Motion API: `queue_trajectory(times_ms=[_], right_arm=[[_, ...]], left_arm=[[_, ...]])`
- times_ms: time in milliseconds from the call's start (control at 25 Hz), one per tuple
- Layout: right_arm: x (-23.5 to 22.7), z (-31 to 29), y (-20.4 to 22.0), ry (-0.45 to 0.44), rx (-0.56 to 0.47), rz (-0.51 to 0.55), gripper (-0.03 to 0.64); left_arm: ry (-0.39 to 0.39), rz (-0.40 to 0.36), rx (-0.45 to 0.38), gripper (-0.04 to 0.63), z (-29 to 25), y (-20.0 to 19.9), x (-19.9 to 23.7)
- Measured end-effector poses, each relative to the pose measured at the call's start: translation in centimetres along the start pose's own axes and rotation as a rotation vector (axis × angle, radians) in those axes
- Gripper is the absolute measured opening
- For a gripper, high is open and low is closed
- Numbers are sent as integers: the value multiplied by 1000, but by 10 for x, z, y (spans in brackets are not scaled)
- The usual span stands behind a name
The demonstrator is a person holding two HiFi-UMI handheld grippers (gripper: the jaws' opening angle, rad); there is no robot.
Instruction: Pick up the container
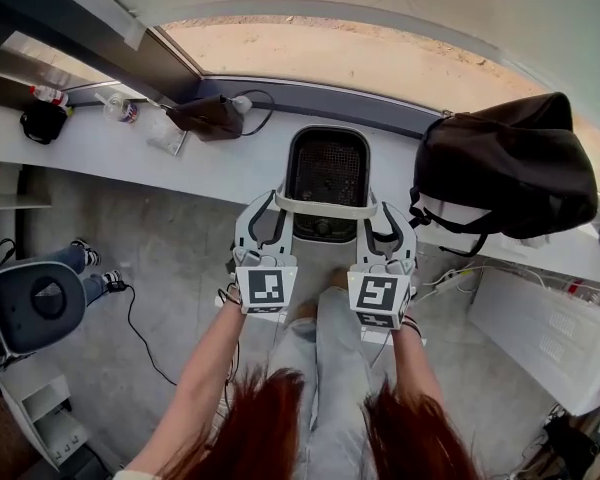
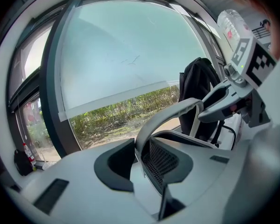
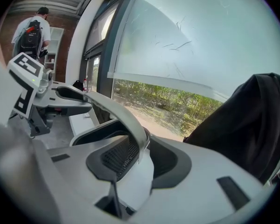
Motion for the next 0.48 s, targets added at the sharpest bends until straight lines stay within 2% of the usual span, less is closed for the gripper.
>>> queue_trajectory(times_ms=[280,480], right_arm=[[-11,-20,-13,-8,-40,29,130],[-19,-28,-16,14,-48,47,94]], left_arm=[[-29,24,5,110,-17,-6,6],[-47,19,9,104,-27,-10,11]])
Point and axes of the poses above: the fingertips, and each gripper's own axes: z backward along the fingers, x to its left, y out of its underside, the point moved 4 cm from there along z, backward along the fingers, and after that the axes turned 7 degrees about -x, right-handed, at the moved point
